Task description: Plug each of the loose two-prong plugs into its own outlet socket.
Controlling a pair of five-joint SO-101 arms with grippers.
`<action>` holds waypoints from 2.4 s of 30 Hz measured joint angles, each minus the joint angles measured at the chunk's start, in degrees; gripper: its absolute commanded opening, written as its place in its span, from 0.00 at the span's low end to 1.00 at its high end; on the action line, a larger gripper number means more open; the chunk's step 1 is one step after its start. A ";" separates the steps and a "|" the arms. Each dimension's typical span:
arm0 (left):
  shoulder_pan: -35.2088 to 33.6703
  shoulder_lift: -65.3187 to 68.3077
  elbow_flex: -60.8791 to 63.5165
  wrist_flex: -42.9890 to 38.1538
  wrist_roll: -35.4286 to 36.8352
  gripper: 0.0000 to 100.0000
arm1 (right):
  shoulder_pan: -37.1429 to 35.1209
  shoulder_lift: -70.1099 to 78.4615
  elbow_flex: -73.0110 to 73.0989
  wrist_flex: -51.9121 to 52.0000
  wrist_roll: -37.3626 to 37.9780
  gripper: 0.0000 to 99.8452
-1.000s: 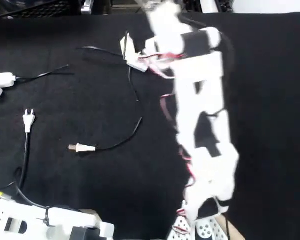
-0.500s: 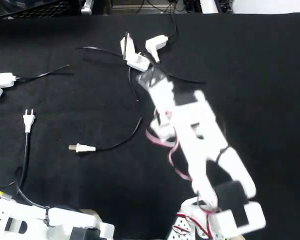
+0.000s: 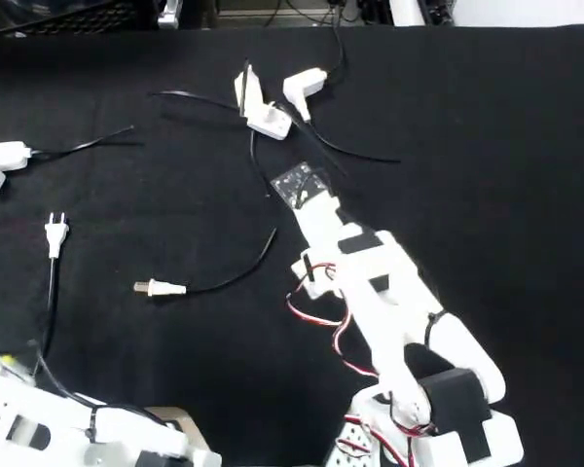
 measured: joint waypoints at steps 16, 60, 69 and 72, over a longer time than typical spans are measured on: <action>11.43 39.56 -91.60 34.90 -0.26 0.21 | 0.00 0.00 0.00 -0.18 -0.18 0.26; 36.04 120.53 -140.66 4.66 15.91 0.21 | 0.00 0.00 0.00 -0.79 1.32 0.26; 35.25 124.66 -140.84 4.57 23.03 0.21 | 0.00 0.00 0.00 -0.88 1.32 0.26; 35.25 126.42 -140.92 4.04 23.12 0.21 | 0.00 0.00 0.00 -0.88 1.32 0.26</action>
